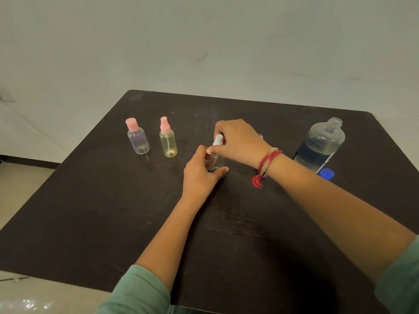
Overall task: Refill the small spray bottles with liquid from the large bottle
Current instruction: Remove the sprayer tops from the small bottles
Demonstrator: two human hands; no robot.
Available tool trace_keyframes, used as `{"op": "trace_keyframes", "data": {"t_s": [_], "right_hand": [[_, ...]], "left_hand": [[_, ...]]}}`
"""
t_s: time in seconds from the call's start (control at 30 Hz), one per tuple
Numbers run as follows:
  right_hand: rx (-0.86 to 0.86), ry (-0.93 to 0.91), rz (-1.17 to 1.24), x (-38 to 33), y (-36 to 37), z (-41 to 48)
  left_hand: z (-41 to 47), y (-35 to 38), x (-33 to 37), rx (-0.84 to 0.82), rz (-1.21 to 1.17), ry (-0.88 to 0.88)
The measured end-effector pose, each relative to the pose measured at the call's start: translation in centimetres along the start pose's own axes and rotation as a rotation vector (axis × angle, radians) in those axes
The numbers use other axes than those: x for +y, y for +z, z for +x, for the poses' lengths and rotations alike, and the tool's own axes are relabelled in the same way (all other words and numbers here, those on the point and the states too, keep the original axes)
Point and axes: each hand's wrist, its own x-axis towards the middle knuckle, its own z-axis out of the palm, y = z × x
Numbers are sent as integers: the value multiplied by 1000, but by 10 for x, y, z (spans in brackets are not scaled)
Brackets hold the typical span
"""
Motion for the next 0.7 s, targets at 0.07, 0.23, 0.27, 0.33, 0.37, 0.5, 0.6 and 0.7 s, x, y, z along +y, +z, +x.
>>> {"op": "trace_keyframes", "data": {"t_s": [0.07,0.23,0.27,0.33,0.37,0.5,0.6,0.7], "right_hand": [[-45,3,158,4,-3,0],[-253,-6,429,12,-10,-5],[-206,-11,362,12,-8,-5],[-59,-1,231,11,0,-7],[-6,4,218,10,4,-7],[-44,36,464,15,9,-8],[-178,42,767,17,9,-12],[-40,53,698,13,22,-12]], "left_hand": [[0,-1,1,-10,-8,-16],[0,-1,1,-8,-31,-25],[-1,-1,1,-6,-30,-20],[-1,-1,1,-6,-13,-12],[-1,-1,1,-8,-6,-11],[-1,0,1,-6,-17,-20],[0,0,-1,-3,-17,-23],[0,1,-2,5,-20,-5]]}}
